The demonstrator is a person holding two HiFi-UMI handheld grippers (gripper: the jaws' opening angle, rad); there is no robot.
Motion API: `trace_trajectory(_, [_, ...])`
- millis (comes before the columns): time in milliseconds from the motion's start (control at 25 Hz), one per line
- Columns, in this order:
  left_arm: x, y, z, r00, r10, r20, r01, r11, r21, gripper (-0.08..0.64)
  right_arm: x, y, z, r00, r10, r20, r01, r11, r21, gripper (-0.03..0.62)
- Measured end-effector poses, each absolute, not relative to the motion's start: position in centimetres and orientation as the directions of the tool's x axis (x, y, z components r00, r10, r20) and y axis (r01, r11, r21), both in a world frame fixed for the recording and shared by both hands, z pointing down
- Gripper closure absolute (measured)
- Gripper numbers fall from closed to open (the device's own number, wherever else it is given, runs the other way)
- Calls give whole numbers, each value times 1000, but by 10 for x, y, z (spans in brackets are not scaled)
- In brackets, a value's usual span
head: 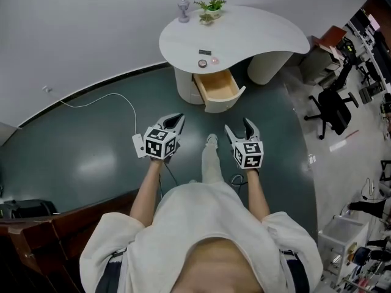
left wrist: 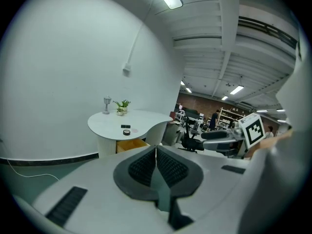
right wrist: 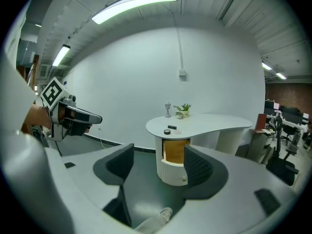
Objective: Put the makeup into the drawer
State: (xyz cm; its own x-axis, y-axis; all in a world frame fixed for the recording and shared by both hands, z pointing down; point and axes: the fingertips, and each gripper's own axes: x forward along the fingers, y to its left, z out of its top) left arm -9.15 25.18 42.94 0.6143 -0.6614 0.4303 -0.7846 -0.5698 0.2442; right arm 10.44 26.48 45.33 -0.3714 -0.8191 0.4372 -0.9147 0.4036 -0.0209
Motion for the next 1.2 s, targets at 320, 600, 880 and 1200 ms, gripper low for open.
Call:
trace_trajectory(320, [-67, 157, 440, 595, -666, 450, -799, -551, 242, 546, 123, 164, 466, -399, -806, 438, -903, 427, -38, 293])
trace_trajectory(600, [-45, 63, 436, 563, -686, 461, -824, -511, 245, 546, 133, 66, 467, -457, -772, 443, -872, 488, -49, 293])
trace_trajectory(880, [-27, -16, 435, 529, -700, 479, -847, -474, 242, 546, 140, -13, 466, -509, -735, 448, -840, 538, -71, 293])
trace_trajectory(1200, [-29, -56, 447, 493, -708, 506, -869, -430, 246, 546, 136, -57, 486, -547, -684, 482, -809, 580, -96, 296])
